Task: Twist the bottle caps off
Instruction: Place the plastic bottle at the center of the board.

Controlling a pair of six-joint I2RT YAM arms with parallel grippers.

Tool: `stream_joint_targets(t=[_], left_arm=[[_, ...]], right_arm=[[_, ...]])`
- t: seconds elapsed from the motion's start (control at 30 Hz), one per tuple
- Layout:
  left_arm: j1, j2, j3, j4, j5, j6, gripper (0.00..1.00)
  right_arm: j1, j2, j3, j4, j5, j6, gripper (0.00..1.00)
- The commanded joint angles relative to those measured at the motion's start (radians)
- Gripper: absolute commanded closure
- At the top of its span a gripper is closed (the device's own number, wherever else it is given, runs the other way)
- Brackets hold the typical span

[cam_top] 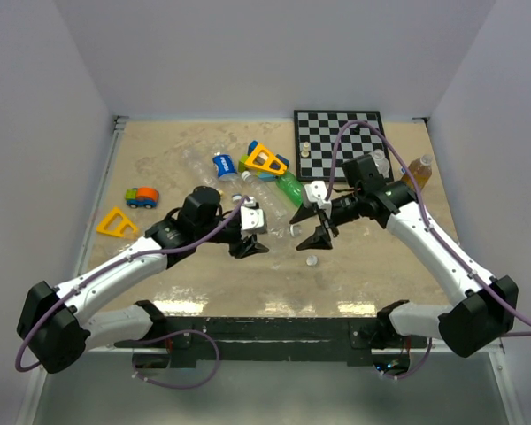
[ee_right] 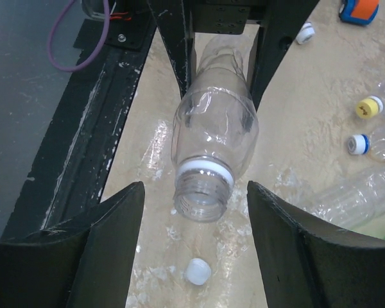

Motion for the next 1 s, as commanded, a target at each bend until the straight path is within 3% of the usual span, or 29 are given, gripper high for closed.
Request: stream_joint_targets(t=[0.0,0.17,0.5,0.6,0.73,0.97], left_arm=[[0.006,0.015,0.006,0.071,0.047,-0.044,1.0],[0.005,0.026,0.006,0.087,0.042,-0.061,1.0],[0.006,0.026,0.007,0.094,0.038,-0.07,1.0],[0.006,0.023,0.007,0.094,0.038,-0.07,1.0],[0.006,0.023,0.006,0.095,0.038,-0.072,1.0],[0.006,0.02,0.007,0.095,0.041,-0.073,1.0]], right_arm=[[0.022,-0.003,0.052,0.001,-0.06,0.017,0.31],[0.022,-0.002,0.058,0.008,-0.069,0.033,0.34],[0.025,-0.018,0.029,0.073,-0.011,0.109,0.56],[0.025,-0.025,0.017,0.097,0.01,0.137,0.56],[0.025,-0.028,0.007,0.116,0.026,0.162,0.47],[0.025,-0.025,0.011,0.116,0.038,0.162,0.52]])
